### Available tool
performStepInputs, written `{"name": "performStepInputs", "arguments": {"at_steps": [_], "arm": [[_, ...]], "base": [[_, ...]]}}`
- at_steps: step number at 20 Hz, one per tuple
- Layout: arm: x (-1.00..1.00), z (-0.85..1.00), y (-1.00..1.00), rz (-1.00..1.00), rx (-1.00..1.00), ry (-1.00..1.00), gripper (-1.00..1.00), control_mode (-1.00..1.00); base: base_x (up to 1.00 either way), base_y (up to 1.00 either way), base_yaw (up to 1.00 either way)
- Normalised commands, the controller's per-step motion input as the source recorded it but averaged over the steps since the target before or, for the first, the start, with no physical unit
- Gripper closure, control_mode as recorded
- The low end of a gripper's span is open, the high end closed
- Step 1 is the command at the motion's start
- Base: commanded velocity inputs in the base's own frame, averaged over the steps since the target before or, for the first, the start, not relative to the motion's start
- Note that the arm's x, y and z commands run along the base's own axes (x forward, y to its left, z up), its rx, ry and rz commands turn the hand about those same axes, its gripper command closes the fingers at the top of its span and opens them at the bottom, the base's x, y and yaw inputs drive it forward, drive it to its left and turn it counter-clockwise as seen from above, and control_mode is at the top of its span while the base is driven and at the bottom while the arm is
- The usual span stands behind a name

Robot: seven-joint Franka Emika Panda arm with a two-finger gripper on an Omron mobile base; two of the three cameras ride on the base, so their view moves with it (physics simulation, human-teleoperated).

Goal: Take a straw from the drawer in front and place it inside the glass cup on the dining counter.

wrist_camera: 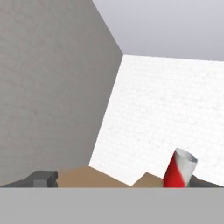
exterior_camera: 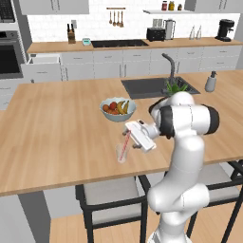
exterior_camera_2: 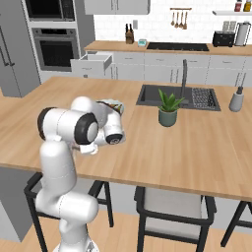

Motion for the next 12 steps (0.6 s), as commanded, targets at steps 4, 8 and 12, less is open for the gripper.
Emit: {"name": "performStepInputs", "arguments": {"at_steps": [4, 8, 12], "arm": [[-0.08, 0.4, 0.0, -0.02, 0.0, -0.1, -1.0, -1.0], [0.0, 0.42, 0.0, -0.04, 0.0, -0.06, -1.0, -1.0], [0.0, 0.45, 0.0, -0.02, 0.0, -0.05, -1.0, -1.0]], "base": [[0.0, 0.0, 0.0], [0.0, 0.0, 0.0], [0.0, 0.0, 0.0]]}}
